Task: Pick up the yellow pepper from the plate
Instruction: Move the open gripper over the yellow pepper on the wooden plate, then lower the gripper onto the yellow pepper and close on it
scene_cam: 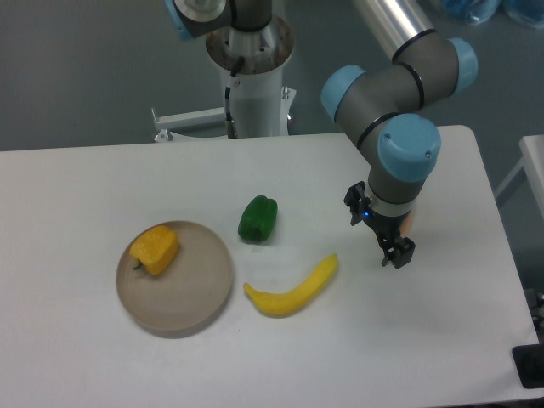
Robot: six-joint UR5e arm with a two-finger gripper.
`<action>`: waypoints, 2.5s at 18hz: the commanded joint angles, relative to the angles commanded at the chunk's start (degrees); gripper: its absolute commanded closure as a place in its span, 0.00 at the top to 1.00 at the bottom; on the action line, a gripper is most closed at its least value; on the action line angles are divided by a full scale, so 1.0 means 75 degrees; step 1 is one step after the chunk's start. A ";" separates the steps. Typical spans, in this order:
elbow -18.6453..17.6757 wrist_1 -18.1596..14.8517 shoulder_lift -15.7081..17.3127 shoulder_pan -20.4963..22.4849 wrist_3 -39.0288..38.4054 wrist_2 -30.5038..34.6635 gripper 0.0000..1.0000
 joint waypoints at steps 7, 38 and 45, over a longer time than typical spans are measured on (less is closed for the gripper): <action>-0.0011 0.0000 0.0047 -0.0081 -0.0385 -0.0116 1.00; -0.2097 0.1884 0.0317 -0.4183 -0.8481 -0.0973 1.00; -0.2051 0.2555 0.0012 -0.4184 -0.8275 -0.0797 0.68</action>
